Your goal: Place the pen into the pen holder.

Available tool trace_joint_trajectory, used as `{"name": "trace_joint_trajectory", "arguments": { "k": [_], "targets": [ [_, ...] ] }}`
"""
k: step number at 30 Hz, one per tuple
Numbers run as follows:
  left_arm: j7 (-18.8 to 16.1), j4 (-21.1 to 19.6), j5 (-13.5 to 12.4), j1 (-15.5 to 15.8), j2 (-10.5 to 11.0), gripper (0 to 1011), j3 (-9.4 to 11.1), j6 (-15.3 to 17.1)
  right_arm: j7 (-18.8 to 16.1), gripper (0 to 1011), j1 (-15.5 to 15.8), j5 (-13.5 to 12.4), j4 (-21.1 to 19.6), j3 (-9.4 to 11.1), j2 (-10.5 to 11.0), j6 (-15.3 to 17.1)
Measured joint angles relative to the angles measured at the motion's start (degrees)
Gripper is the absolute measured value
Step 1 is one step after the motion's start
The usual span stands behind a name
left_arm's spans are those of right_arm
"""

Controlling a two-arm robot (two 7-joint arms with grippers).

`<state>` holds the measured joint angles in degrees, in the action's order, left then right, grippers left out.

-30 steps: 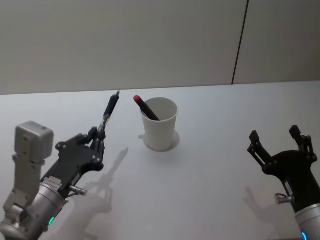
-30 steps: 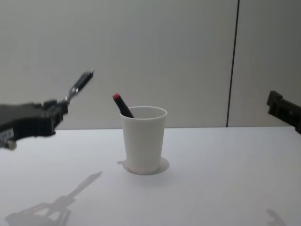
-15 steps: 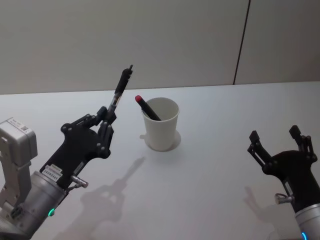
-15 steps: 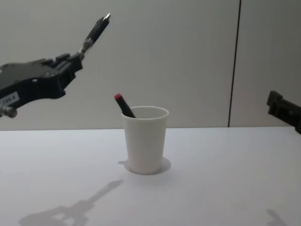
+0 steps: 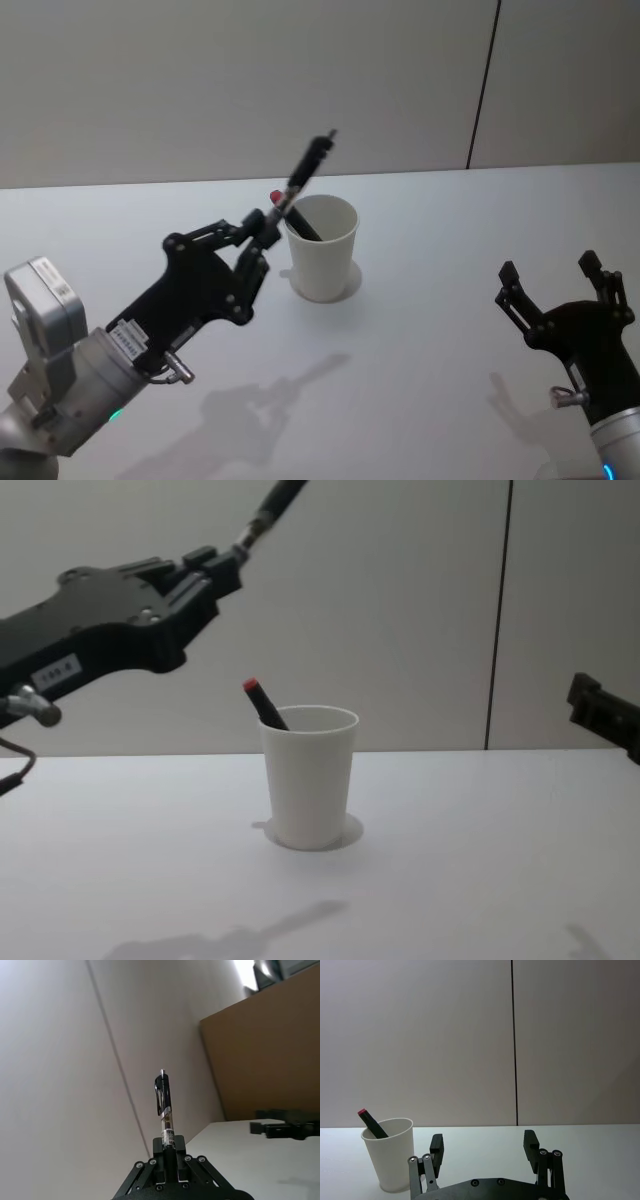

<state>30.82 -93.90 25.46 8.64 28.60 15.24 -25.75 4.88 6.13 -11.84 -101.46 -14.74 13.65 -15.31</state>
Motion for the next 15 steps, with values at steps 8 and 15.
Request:
{"name": "trace_joint_trajectory", "arguments": {
  "k": [8,15],
  "targets": [
    [9.46,4.58,-1.36,3.95,-1.75,142,0.65,-5.21,0.0,1001,0.0,0.0,0.0,0.0,0.0,0.0],
    [15.12,7.77,-2.32,6.6,-3.01,142,1.12,-8.39,0.0,1001,0.0,0.0,0.0,0.0,0.0,0.0]
  ]
}}
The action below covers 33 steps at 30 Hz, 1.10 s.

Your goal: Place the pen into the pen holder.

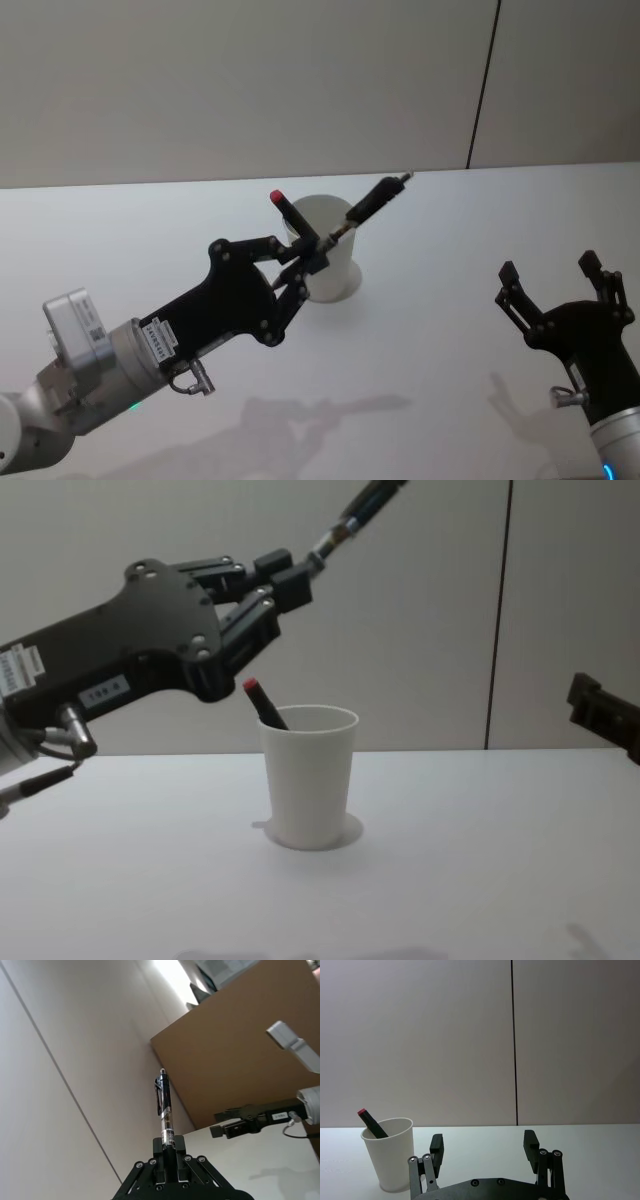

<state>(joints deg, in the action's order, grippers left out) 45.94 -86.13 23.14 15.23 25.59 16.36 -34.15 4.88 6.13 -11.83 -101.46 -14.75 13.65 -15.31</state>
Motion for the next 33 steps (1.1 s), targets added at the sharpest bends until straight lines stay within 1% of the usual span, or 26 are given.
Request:
{"name": "trace_joint_trajectory", "arguments": {
  "k": [3,7,11,14,23,24,27,30,33],
  "targets": [
    [2.02,1.08,-0.32,0.91,-0.42,142,0.18,-1.17,0.0,1001,0.0,0.0,0.0,0.0,0.0,0.0],
    [3.52,1.92,-0.56,1.62,-0.75,142,0.31,-2.03,-0.13,1001,0.0,-0.03,0.0,0.0,-0.01,0.01],
    [4.63,2.54,-0.76,2.14,-1.0,142,0.41,-2.66,-1.06,1001,-0.07,-0.4,0.0,0.07,0.01,0.05],
    [5.36,2.91,-0.88,2.47,-1.16,142,0.46,-3.06,-2.37,1001,-0.17,-1.01,-0.04,0.14,0.1,0.13],
    [6.5,3.55,-1.06,3.01,-1.42,142,0.56,-3.7,-8.14,1001,-0.62,-3.95,-0.23,0.28,0.5,0.66],
    [6.63,3.64,-1.08,3.09,-1.44,142,0.57,-3.79,-9.39,1001,-0.72,-4.62,-0.27,0.29,0.58,0.77],
    [6.87,3.77,-1.12,3.19,-1.5,142,0.59,-3.91,-11.04,1001,-0.85,-5.49,-0.3,0.31,0.66,0.96],
    [7.05,3.88,-1.14,3.28,-1.54,142,0.6,-4.02,-14.12,1001,-1.12,-7.16,-0.35,0.3,0.81,1.33],
    [7.2,3.95,-1.15,3.34,-1.57,142,0.62,-4.1,-16.05,1001,-1.26,-8.23,-0.36,0.26,0.89,1.6]
  ]
}}
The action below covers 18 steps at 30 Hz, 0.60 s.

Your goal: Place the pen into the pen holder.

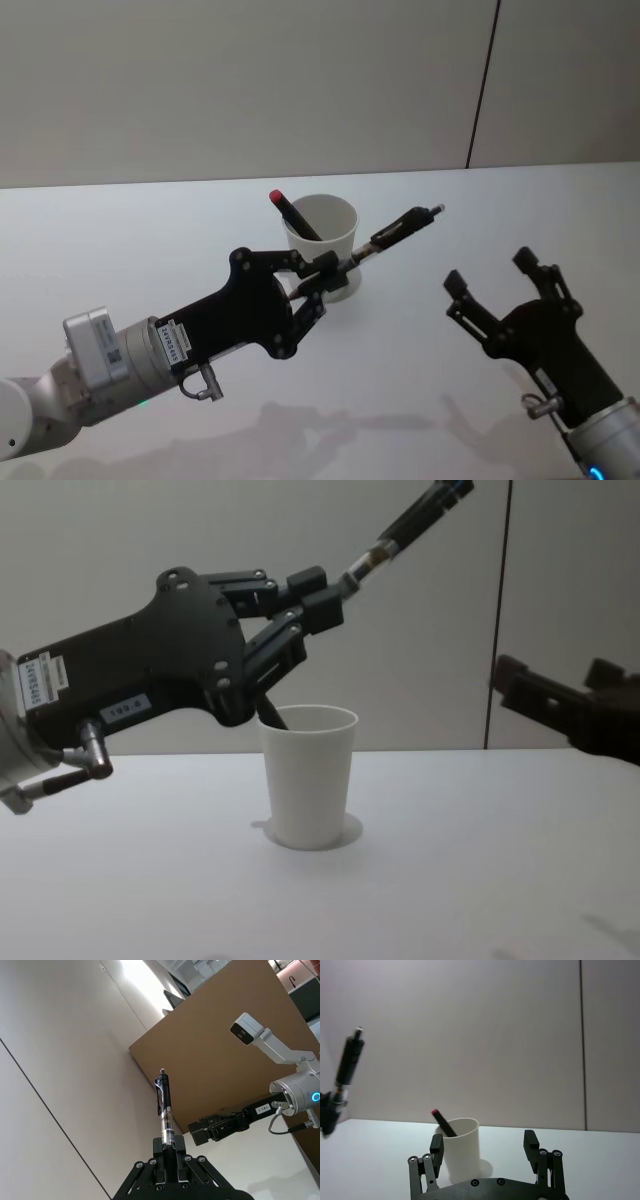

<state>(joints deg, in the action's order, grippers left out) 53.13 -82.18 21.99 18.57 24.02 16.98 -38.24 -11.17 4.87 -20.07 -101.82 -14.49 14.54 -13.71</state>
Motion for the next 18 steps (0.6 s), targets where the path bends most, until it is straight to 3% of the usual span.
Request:
{"name": "trace_joint_trajectory", "arguments": {
  "k": [18],
  "targets": [
    [0.39,0.22,-0.06,0.16,-0.09,142,0.03,-0.22,-15.93,1001,-1.53,-8.05,0.21,-0.78,0.47,1.76]
  ]
}}
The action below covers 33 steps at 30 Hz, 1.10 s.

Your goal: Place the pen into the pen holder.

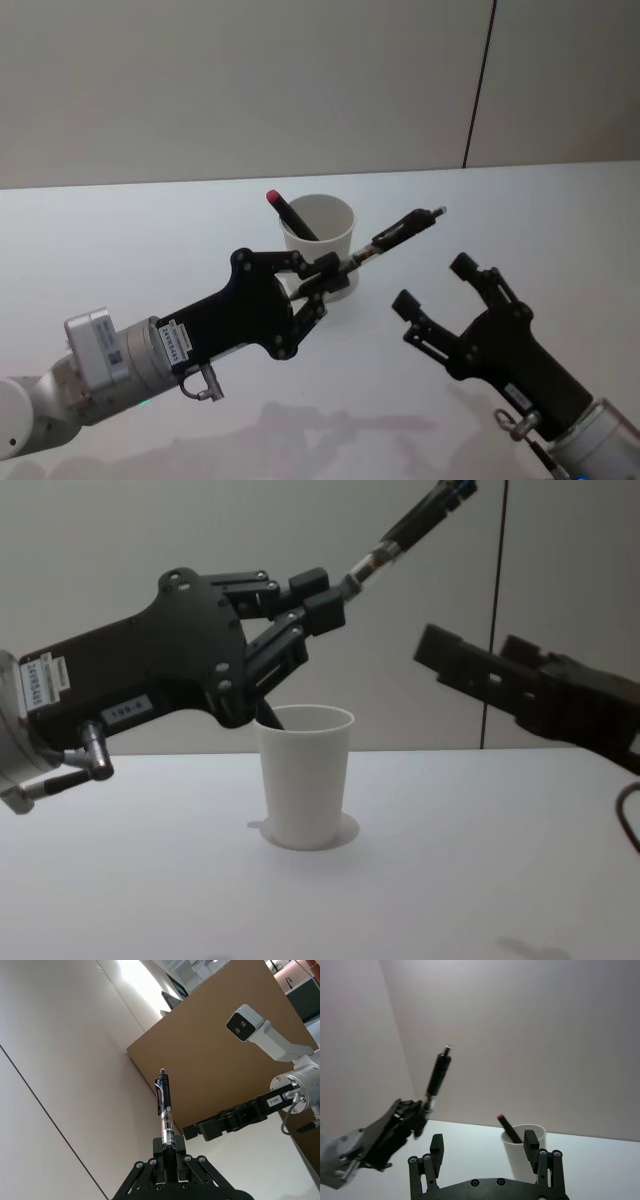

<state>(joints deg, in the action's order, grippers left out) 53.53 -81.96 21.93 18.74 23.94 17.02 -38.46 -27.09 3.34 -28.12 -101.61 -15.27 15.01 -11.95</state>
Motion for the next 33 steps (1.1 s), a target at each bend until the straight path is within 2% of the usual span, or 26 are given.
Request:
{"name": "trace_joint_trajectory", "arguments": {
  "k": [12,13,16,19,25,33],
  "targets": [
    [0.07,0.06,0.01,0.05,-0.01,142,0.0,-0.07,-11.3,1001,-1.8,-6.27,1.06,-0.56,-0.07,1.12],
    [0.08,0.06,0.01,0.06,-0.01,142,0.0,-0.07,-11.3,1001,-1.8,-6.27,1.06,-0.56,-0.07,1.12],
    [0.1,0.06,0.01,0.07,-0.01,142,0.0,-0.07,-15.29,1001,-2.53,-8.72,1.46,-0.65,-0.11,1.33],
    [0.11,0.06,0.01,0.07,-0.01,142,0.0,-0.07,-17.87,1001,-3.11,-10.46,1.75,-0.67,-0.14,1.32],
    [0.11,0.07,0.01,0.07,0.0,142,0.0,-0.07,-21.27,1001,-4.01,-13.34,2.21,-0.61,-0.14,0.91],
    [0.11,0.06,0.01,0.07,0.0,142,0.0,-0.07,-22.78,1001,-4.97,-15.53,2.81,-0.44,-0.17,0.35]
  ]
}}
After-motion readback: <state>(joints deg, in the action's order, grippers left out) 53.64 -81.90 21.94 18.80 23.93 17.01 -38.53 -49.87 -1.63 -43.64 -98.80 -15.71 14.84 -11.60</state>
